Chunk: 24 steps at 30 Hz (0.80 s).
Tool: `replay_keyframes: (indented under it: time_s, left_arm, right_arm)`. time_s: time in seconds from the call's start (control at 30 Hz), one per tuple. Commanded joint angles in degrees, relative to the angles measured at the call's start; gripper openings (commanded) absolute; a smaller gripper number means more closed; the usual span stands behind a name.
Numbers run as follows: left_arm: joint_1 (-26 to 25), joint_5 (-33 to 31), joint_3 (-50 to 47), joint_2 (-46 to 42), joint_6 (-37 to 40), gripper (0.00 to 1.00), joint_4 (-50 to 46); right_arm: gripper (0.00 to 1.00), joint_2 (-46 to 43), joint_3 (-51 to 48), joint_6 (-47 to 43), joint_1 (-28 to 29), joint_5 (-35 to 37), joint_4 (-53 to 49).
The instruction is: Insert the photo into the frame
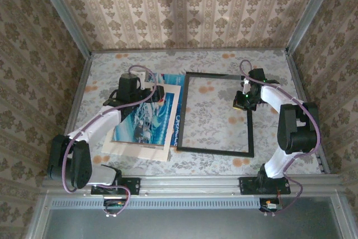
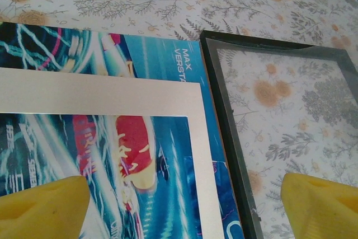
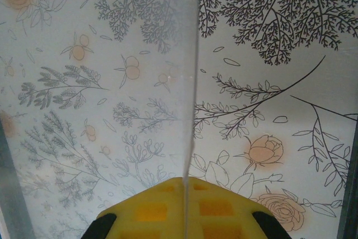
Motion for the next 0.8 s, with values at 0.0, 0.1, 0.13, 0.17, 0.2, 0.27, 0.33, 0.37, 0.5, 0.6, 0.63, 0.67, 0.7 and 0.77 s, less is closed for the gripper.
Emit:
replay_keyframes:
  time_s: [0.0, 0.1, 0.13, 0.17, 0.2, 0.27, 0.33, 0.37, 0.5, 0.6, 0.63, 0.67, 0.7, 0.77]
  left_arm:
    - [-0.3, 1.2, 1.9, 0.5, 1.1, 0.91, -1.4]
    - [-0.3, 1.1, 1.9, 0.4, 1.1, 0.91, -1.6]
    - [-0.3, 1.1, 1.9, 0.4, 1.1, 0.91, -1.6]
    - [-0.3, 1.1, 1.9, 0.4, 1.1, 0.91, -1.6]
    - [-0.4, 1.1, 1.9, 0.4, 1.1, 0.91, -1.6]
    - [-0.4, 1.1, 1.9, 0.4, 1.1, 0.91, -1.7]
    - [-0.3, 1.0, 1.9, 0.4, 1.2, 0.91, -1.7]
    - [-0.3, 0.9, 2.0, 0.3, 1.2, 0.91, -1.8]
    - [-0.3, 0.9, 1.9, 0.2, 1.2, 0.91, -1.8]
    - [-0.3, 0.9, 1.8, 0.3, 1.2, 0.92, -1.9]
    - [-0.3, 0.9, 1.8, 0.3, 1.2, 0.92, -1.8]
    - [-0.3, 0.9, 1.8, 0.3, 1.2, 0.92, -1.9]
    - [-0.3, 0.9, 1.8, 0.3, 1.2, 0.92, -1.9]
    - [-0.3, 0.9, 1.8, 0.3, 1.3, 0.92, -1.9]
  right_arm:
    - [0.00, -0.2, 1.2, -0.7, -0.7, 2.0, -1.6]
    - [0.00, -0.2, 1.4, -0.9, -0.8, 2.4, -1.8]
    - [0.00, -0.2, 1.4, -1.0, -0.8, 2.5, -1.9]
    - [0.00, -0.3, 1.5, -1.0, -0.8, 2.6, -2.0]
    - [0.00, -0.3, 1.5, -1.1, -0.8, 2.7, -2.0]
    - [0.00, -0.2, 1.5, -1.1, -0.9, 2.7, -2.1]
    - [0.00, -0.3, 1.7, -1.3, -1.0, 3.2, -2.3]
    - [0.00, -0.3, 1.5, -1.2, -1.0, 3.2, -2.2]
    - [0.00, -0.2, 1.6, -1.3, -1.0, 3.2, -2.3]
    - [0.00, -0.2, 1.7, -1.4, -1.0, 3.3, -2.3]
    - [0.00, -0.1, 1.7, -1.4, -1.0, 3.4, -2.4]
    - [0.00, -0.2, 1.5, -1.5, -1.1, 3.4, -2.5]
    - [0.00, -0.2, 1.6, -1.5, -1.0, 3.4, -2.4]
    - [0.00, -0.2, 1.6, -1.4, -1.0, 3.6, -2.6]
